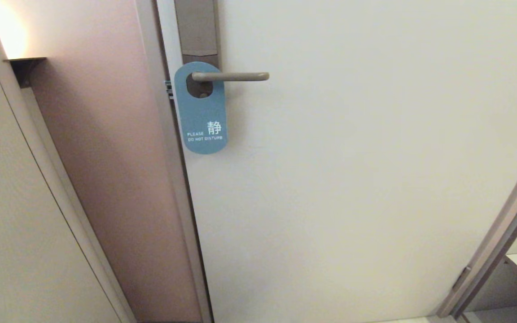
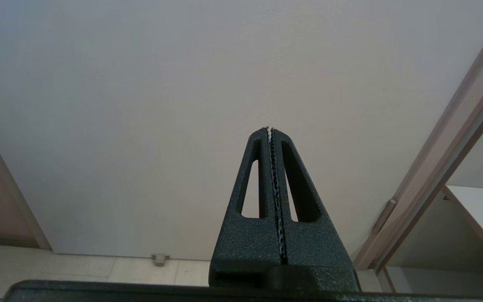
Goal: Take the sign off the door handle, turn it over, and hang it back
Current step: Take down the sign
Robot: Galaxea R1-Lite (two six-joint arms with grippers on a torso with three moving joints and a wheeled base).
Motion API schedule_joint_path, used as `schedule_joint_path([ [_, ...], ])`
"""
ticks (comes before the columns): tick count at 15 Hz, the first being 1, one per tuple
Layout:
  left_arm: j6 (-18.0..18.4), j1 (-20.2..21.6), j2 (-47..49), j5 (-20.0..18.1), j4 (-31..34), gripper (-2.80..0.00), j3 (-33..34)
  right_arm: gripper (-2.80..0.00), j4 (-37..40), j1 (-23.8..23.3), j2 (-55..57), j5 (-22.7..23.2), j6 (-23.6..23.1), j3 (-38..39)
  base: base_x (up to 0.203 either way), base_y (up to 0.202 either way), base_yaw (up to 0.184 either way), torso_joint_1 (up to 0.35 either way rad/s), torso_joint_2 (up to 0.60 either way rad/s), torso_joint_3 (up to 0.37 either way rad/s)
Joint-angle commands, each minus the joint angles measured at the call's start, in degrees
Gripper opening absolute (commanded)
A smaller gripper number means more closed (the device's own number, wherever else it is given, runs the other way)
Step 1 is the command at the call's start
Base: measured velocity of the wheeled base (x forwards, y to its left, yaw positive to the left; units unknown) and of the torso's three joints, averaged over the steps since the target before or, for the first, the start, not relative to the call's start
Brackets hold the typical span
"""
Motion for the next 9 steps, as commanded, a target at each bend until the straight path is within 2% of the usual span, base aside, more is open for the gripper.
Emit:
schedule_joint_path([
  [1,0.0,0.0,0.0,0.0,-0.1,-2.80,0.0,-2.80,0.0,0.0,0.1,0.0,0.0,0.0,0.000,0.000,0.000,0.000,0.00,0.000],
  [9,1.9,0.0,0.0,-0.6,-0.1,-2.80,-0.8,-2.80,0.0,0.0,0.1,0.0,0.0,0.0,0.000,0.000,0.000,0.000,0.00,0.000],
])
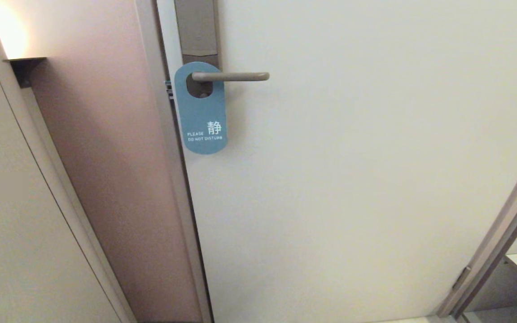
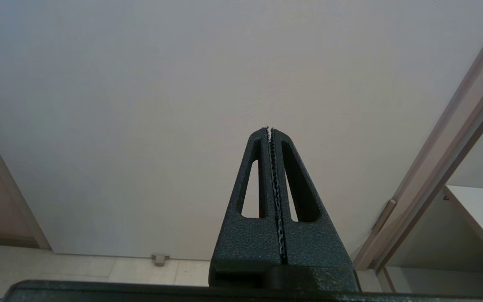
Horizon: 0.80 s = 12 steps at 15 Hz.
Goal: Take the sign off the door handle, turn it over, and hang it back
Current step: Take down the sign
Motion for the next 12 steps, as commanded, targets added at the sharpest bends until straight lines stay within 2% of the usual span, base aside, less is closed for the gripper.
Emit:
schedule_joint_path([
  [1,0.0,0.0,0.0,-0.2,0.3,-2.80,-2.1,-2.80,0.0,0.0,0.1,0.1,0.0,0.0,0.000,0.000,0.000,0.000,0.00,0.000],
  [5,-0.1,0.0,0.6,-0.7,5.5,-2.80,-11.2,-2.80,0.0,0.0,0.1,0.1,0.0,0.0,0.000,0.000,0.000,0.000,0.00,0.000],
  [12,-0.1,0.0,0.2,-0.7,5.7,-2.80,-14.2,-2.80,0.0,0.0,0.1,0.0,0.0,0.0,0.000,0.000,0.000,0.000,0.00,0.000],
])
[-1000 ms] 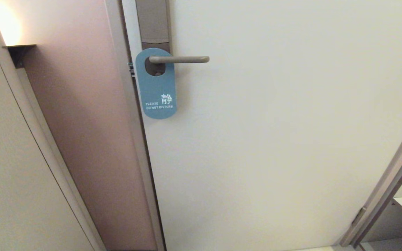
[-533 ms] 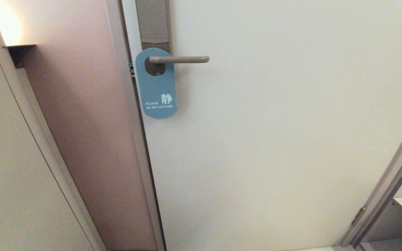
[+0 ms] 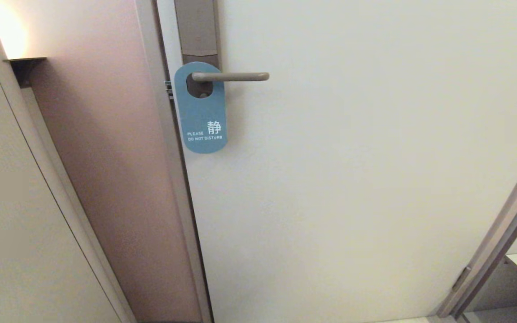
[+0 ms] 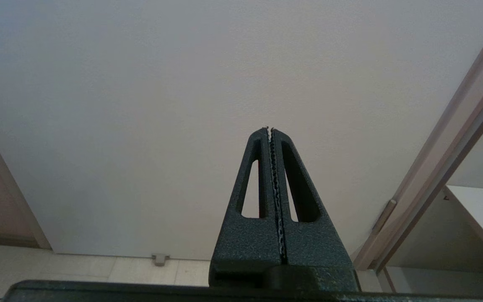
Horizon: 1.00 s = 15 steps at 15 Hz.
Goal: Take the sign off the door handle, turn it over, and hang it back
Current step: Take down the sign
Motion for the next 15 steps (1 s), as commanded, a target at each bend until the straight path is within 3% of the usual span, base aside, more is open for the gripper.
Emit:
schedule_joint_path([
  [1,0.0,0.0,0.0,-0.1,0.0,-2.80,-0.7,-2.80,0.0,0.0,0.1,0.1,0.0,0.0,0.000,0.000,0.000,0.000,0.00,0.000],
  [6,-1.0,0.0,-0.1,0.0,-0.4,-2.80,0.2,-2.80,0.0,0.0,0.1,0.0,0.0,0.0,0.000,0.000,0.000,0.000,0.00,0.000],
  [12,-1.3,0.0,-0.1,0.1,-7.1,-2.80,7.5,-2.80,0.0,-0.1,0.1,0.0,0.0,0.0,0.000,0.000,0.000,0.000,0.00,0.000],
  [15,-1.5,0.0,-0.1,-0.9,-7.3,-2.80,7.7,-2.80,0.0,0.0,0.1,0.0,0.0,0.0,0.000,0.000,0.000,0.000,0.00,0.000],
])
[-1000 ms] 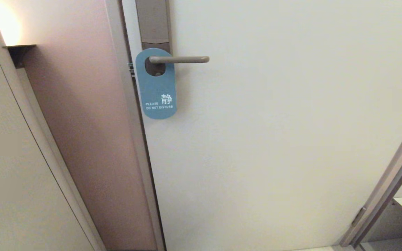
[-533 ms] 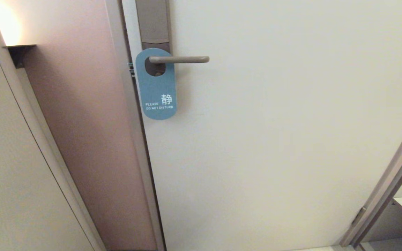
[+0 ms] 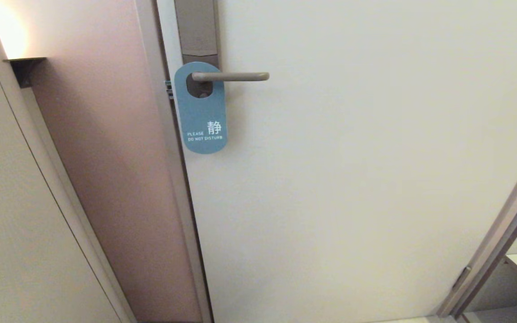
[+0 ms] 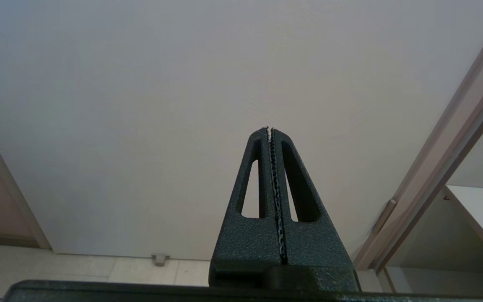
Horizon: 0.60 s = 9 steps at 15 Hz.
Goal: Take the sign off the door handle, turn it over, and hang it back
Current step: Take down the sign
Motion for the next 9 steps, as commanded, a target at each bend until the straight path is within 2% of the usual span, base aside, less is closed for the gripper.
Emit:
schedule_joint_path([
  [1,-1.0,0.0,0.0,-0.1,0.0,-2.80,0.6,-2.80,0.0,0.0,0.1,0.1,0.0,0.0,0.000,0.000,0.000,0.000,0.00,0.000],
  [4,-2.7,0.0,0.0,-0.6,-0.1,-2.80,2.4,-2.80,0.0,0.0,0.1,0.0,0.0,0.0,0.000,0.000,0.000,0.000,0.00,0.000],
  [9,-2.1,0.0,0.0,-4.4,-0.4,-2.80,1.7,-2.80,0.0,0.0,0.1,0.1,0.0,0.0,0.000,0.000,0.000,0.000,0.00,0.000],
])
